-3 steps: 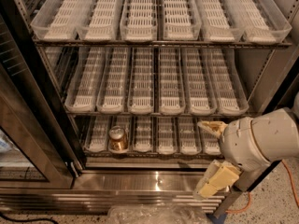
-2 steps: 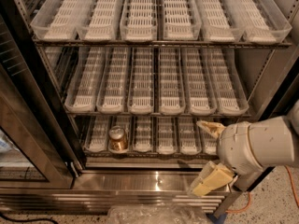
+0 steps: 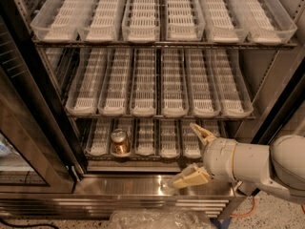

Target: Pick orange can from bottom shelf of fridge

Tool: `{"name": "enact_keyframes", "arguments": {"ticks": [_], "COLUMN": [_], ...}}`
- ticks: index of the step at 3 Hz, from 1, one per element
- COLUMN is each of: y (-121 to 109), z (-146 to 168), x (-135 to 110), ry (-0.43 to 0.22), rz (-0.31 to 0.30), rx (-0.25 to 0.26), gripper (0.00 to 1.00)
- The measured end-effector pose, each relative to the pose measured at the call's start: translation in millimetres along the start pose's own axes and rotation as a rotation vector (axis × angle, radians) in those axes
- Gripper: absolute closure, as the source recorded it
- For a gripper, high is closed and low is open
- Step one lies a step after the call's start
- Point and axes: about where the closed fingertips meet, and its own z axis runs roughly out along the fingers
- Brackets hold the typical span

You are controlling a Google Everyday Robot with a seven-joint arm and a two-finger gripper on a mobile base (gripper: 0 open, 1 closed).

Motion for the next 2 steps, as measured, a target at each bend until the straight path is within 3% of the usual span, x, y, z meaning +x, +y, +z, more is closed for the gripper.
{"name": "enact_keyframes", "arguments": {"ticks": [1,2], "y": [0,-4], "z": [0,12], "x": [0,-3], "ry": [0.001,-0.071], "rz": [0.0,-0.007], "rx": [0.0,-0.002], "gripper": [0.0,0.0]}}
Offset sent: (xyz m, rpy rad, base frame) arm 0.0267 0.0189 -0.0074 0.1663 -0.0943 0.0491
